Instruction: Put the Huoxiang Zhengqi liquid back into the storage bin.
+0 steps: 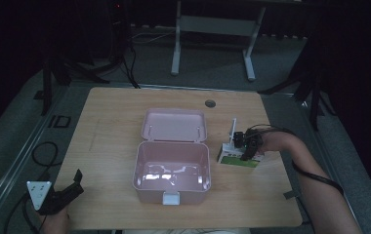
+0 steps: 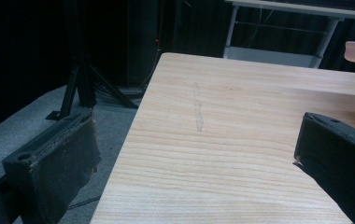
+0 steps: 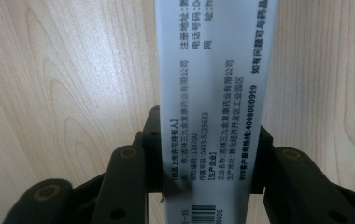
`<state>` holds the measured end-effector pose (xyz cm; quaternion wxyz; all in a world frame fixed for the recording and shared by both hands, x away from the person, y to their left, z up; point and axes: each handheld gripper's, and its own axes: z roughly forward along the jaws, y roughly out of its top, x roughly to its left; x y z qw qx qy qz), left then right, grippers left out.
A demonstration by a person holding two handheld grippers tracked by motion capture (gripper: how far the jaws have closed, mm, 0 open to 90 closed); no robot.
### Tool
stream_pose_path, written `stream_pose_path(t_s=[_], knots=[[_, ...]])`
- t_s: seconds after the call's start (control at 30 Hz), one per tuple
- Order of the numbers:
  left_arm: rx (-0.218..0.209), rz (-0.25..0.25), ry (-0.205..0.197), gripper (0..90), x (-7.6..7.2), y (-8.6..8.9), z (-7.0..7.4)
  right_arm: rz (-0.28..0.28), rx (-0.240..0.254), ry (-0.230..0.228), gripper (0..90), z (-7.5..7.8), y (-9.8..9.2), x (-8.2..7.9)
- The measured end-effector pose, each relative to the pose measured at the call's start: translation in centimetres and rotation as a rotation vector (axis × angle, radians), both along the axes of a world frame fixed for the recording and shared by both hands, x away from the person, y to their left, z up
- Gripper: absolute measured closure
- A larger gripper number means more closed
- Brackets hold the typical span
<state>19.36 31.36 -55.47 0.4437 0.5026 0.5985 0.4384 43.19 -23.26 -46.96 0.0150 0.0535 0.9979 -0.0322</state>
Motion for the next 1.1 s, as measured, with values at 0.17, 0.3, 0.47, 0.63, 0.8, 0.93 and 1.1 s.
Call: stream_pose_path(t_s=[0.17, 0.3, 0.47, 0.63, 0.8, 0.93, 1.1], knots=[[-0.003, 0.001, 0.0, 0.2, 0.0, 0.0, 0.0, -0.012, 0.003, 0.011, 62.5, 0.0, -0.1, 0.2], [-0.003, 0.0, -0.001, 0.2, 0.0, 0.0, 0.0, -0.027, -0.009, 0.021, 62.6, 0.0, -0.1, 0.1], [-0.003, 0.0, -0.001, 0.2, 0.0, 0.0, 0.0, -0.034, -0.03, 0.037, 62.8, 0.3, -0.2, -0.5], [-0.003, 0.0, -0.001, 0.2, 0.0, 0.0, 0.0, -0.018, -0.029, 0.05, 62.8, 0.5, -0.3, -1.2], [-0.001, 0.0, -0.001, 0.2, 0.0, 0.0, 0.0, -0.004, -0.012, 0.058, 62.8, 0.9, -0.3, -2.4], [-0.002, -0.001, -0.001, 0.2, 0.0, 0.0, 0.0, 0.006, -0.029, 0.049, 62.8, 1.1, -0.2, -3.6], [-0.001, -0.001, -0.001, 0.2, 0.0, 0.0, 0.0, 0.015, -0.035, 0.054, 62.9, 1.2, -0.2, -4.6]])
